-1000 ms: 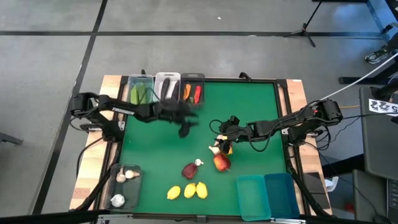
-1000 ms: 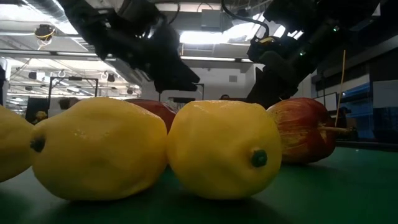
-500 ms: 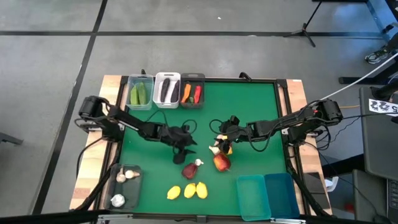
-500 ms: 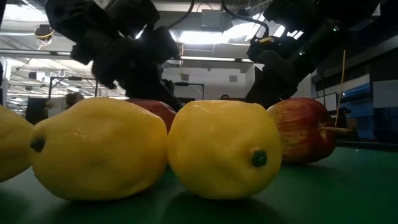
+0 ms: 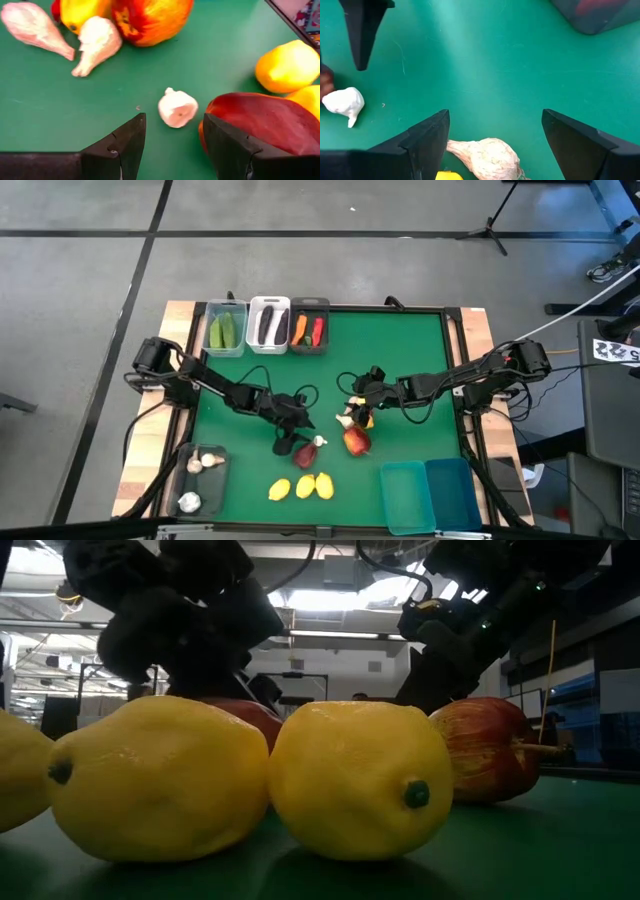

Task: Sort produce into baskets
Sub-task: Put the white garlic into the bottom black bin

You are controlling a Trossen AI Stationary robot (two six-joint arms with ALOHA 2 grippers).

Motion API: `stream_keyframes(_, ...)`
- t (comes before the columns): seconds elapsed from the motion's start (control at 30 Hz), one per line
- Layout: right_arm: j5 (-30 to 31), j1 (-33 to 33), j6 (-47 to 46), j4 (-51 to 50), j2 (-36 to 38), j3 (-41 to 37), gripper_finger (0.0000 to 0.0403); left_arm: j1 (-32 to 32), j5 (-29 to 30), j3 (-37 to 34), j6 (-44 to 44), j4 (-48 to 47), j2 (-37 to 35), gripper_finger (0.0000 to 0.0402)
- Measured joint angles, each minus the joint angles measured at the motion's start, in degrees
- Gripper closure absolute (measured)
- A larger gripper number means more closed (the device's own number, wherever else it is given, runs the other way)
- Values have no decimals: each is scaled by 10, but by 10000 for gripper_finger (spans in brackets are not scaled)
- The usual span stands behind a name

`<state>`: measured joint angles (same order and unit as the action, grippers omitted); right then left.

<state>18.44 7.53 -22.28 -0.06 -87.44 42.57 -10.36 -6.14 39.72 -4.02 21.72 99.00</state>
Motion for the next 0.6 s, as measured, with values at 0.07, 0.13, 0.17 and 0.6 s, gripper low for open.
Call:
stream_keyframes(0.07,0,0,0,0,0,0,86,-2,-6,0,-2,2,0,209)
stream_keyframes(0.13,0,0,0,0,0,0,86,-2,-24,0,-4,6,-1,209)
stream_keyframes(0.17,0,0,0,0,0,0,86,-2,-30,0,-4,4,-1,209)
stream_keyframes(0.6,0,0,0,0,0,0,86,36,-77,0,25,13,1,209)
